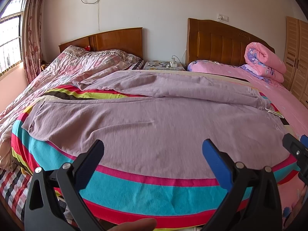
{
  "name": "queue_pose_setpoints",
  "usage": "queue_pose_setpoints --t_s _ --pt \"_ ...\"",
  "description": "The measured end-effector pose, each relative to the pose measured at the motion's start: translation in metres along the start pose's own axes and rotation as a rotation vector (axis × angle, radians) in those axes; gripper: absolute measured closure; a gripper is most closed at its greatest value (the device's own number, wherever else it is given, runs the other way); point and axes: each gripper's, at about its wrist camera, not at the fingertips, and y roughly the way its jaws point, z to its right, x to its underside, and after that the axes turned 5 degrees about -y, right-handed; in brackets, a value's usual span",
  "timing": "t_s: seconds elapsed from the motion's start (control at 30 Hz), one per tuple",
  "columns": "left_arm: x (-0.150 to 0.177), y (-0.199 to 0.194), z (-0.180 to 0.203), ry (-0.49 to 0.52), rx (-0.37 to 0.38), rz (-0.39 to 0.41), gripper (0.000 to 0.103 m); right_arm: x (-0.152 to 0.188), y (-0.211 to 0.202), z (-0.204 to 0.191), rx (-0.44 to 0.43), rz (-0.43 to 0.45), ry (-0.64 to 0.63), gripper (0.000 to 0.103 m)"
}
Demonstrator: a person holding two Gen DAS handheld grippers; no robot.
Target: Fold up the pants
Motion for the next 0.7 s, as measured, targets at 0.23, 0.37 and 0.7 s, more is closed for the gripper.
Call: queue_pose_setpoints --t_s 0.23,0.37,0.7 --pt "-0.0005 0.0009 -0.0006 0.000 0.000 -0.004 0.001 0.0014 0.0026 -0.0002 -0.002 -0.002 0.001 0.004" --pt "0.0001 0.0008 -0.0006 0.000 0.000 -0.005 0.001 0.0013 0.0024 0.0001 -0.002 -0.004 0.002 0.004" --pt "0.0006 0.0007 -0.0007 0.000 0.001 -0.005 0.001 0.0033 0.0033 0.0001 -0.005 -0.007 0.004 0.004"
